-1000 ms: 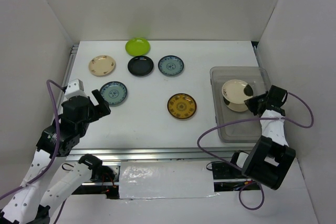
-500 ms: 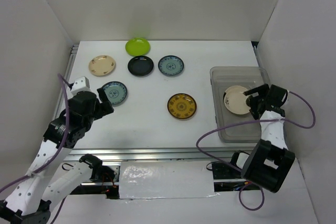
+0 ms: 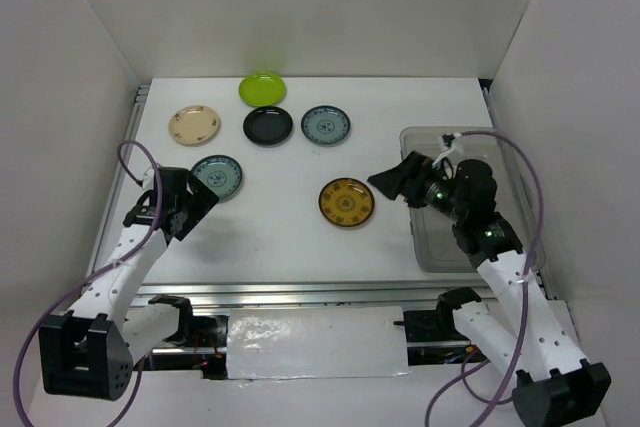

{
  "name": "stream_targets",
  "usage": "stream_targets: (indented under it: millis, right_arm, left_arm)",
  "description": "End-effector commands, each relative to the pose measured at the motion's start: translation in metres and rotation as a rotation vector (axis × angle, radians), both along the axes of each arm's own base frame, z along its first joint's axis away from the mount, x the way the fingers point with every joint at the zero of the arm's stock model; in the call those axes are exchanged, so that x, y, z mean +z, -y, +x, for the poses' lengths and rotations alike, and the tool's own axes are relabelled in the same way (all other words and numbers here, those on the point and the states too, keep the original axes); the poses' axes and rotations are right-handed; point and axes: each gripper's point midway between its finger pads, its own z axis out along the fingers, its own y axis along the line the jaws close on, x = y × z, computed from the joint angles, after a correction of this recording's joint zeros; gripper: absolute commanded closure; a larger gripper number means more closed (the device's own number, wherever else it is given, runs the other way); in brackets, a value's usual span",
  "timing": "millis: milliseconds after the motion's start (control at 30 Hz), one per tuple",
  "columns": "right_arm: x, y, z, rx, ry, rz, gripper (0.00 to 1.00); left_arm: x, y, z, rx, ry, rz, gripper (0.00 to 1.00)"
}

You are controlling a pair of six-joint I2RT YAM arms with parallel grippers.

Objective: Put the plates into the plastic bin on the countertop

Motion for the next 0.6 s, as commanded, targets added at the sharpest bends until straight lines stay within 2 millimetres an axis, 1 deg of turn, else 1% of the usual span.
stream_targets:
  millis: [0, 33, 67, 100, 133, 167, 200, 233, 267, 300, 333, 367, 400, 433, 467, 533, 567]
  right_arm:
    - [-0.003, -0.054, -0.044, 0.308, 0.054, 0.038, 0.0]
    - [-0.008, -0.058, -0.049, 0.319, 0.046, 0.036, 0.0]
    - [-0.006, -0.066, -0.061, 0.358, 0.061, 0.042, 0.0]
    - [-0.007, -0.069, -0.066, 0.372, 0.059, 0.05, 0.0]
    - [-0.009, -0.073, -0.074, 0.392, 0.06, 0.051, 0.0]
    - [-0.008, -0.072, -0.075, 0.385, 0.066, 0.054, 0.0]
    - [-0.009, -0.074, -0.081, 0.402, 0.066, 0.054, 0.0]
    - [-0.009, -0.074, -0.085, 0.401, 0.065, 0.051, 0.0]
    - [-0.002, -0.072, -0.091, 0.404, 0.092, 0.062, 0.0]
    - [0.0, -0.071, -0.095, 0.403, 0.099, 0.068, 0.0]
    - [0.004, -0.069, -0.099, 0.404, 0.11, 0.074, 0.0]
    - [0.01, -0.067, -0.107, 0.411, 0.133, 0.089, 0.0]
    - [0.013, -0.065, -0.11, 0.411, 0.139, 0.091, 0.0]
    - [0.019, -0.063, -0.114, 0.414, 0.153, 0.096, 0.0]
    - [0.021, -0.06, -0.121, 0.417, 0.155, 0.097, 0.0]
    - [0.03, -0.055, -0.125, 0.403, 0.177, 0.099, 0.0]
    - [0.032, -0.051, -0.128, 0.386, 0.183, 0.101, 0.0]
  left_arm:
    - [0.023, 0.002, 0.048, 0.075, 0.222, -0.138, 0.01]
    - [0.018, -0.005, 0.051, 0.105, 0.226, -0.137, 0.01]
    - [0.015, -0.008, 0.055, 0.119, 0.231, -0.139, 0.01]
    - [0.007, -0.008, 0.062, 0.135, 0.22, -0.147, 0.01]
    - [-0.009, -0.019, 0.066, 0.184, 0.176, -0.143, 0.01]
    - [-0.005, -0.02, 0.069, 0.186, 0.191, -0.143, 0.01]
    - [-0.023, -0.023, 0.073, 0.21, 0.146, -0.139, 0.01]
    - [-0.03, -0.026, 0.077, 0.227, 0.13, -0.138, 0.01]
    - [-0.038, -0.026, 0.079, 0.235, 0.108, -0.14, 0.02]
    - [-0.058, -0.028, 0.079, 0.255, 0.056, -0.138, 0.05]
    - [-0.059, -0.03, 0.087, 0.259, 0.075, -0.142, 0.07]
    - [-0.066, -0.032, 0.09, 0.267, 0.064, -0.137, 0.09]
    - [-0.081, -0.033, 0.088, 0.279, 0.02, -0.132, 0.13]
    - [-0.084, -0.036, 0.093, 0.289, 0.016, -0.131, 0.16]
    - [-0.089, -0.038, 0.093, 0.296, 0.002, -0.133, 0.18]
    - [-0.1, -0.039, 0.09, 0.313, -0.027, -0.128, 0.3]
    - [-0.102, -0.04, 0.089, 0.327, -0.031, -0.131, 0.36]
